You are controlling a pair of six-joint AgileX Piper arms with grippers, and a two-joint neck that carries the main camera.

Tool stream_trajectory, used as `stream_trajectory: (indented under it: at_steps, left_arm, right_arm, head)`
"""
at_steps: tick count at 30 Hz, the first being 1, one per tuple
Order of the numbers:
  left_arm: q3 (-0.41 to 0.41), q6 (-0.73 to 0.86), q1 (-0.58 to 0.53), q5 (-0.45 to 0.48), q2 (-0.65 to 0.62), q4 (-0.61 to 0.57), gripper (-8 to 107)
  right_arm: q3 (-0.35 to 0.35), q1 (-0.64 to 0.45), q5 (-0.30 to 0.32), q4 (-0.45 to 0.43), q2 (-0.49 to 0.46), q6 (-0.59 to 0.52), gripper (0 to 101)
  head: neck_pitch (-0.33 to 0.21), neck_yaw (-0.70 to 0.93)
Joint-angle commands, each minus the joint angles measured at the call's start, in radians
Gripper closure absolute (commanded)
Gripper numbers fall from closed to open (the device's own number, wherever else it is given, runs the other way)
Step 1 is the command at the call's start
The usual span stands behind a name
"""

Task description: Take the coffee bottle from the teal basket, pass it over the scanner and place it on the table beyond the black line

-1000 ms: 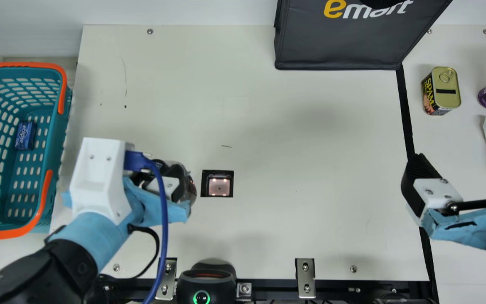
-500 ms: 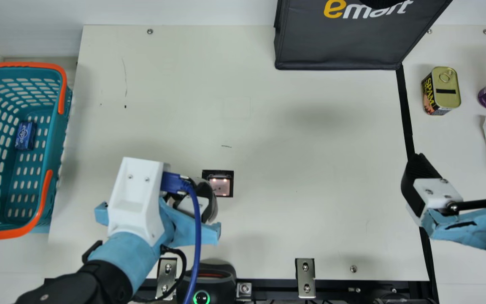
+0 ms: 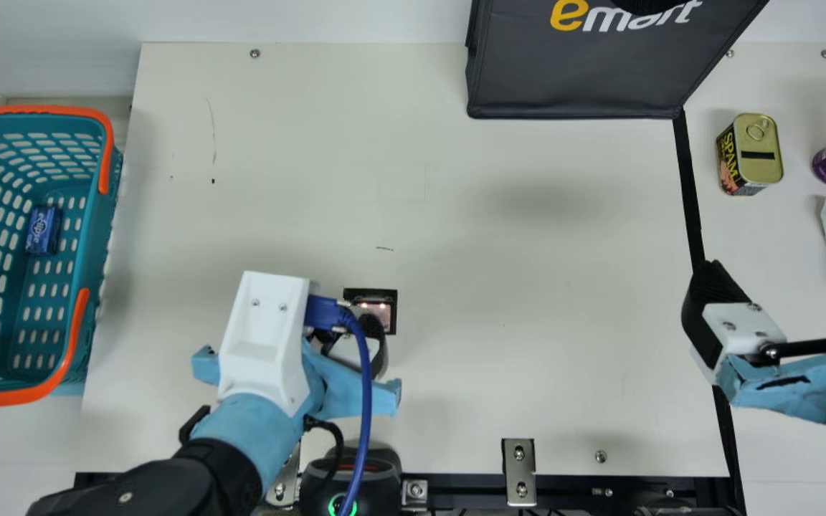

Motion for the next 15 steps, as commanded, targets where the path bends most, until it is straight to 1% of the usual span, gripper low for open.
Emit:
stream_trajectory:
  at_steps: [1, 6, 15]
  left_arm:
    - [-0.010, 0.007, 0.016, -0.013, 0.013, -0.002, 107]
    - [-0.057, 0.041, 0.068, -0.047, 0.066, -0.009, 107]
    - [-0.189, 0.100, 0.148, -0.095, 0.200, -0.013, 107]
  right_arm:
    - [0.000, 0.000, 0.000, 0.000, 0.000, 0.000, 6]
    - [0.000, 0.000, -0.001, 0.000, 0.000, 0.000, 6]
    - [0.000, 0.000, -0.001, 0.000, 0.000, 0.000, 6]
  head:
    - [-0.029, 0.002]
    - [-0.029, 0.002]
    - [-0.029, 0.002]
